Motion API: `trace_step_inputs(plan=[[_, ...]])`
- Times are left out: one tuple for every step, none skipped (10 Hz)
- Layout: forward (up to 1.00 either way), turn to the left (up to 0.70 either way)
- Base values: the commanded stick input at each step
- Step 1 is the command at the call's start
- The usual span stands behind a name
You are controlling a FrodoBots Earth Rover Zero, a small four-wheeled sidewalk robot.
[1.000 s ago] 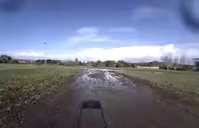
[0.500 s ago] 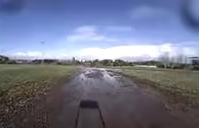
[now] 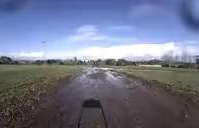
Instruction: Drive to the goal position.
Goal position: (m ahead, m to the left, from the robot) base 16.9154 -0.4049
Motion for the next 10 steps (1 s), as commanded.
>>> trace_step_inputs(plan=[[0.70, 0.00], [0.70, 0.00], [0.70, 0.00], [0.70, 0.00], [0.70, 0.00], [0.70, 0.00], [0.70, -0.14], [0.70, -0.29], [0.70, -0.20], [0.70, -0.04]])
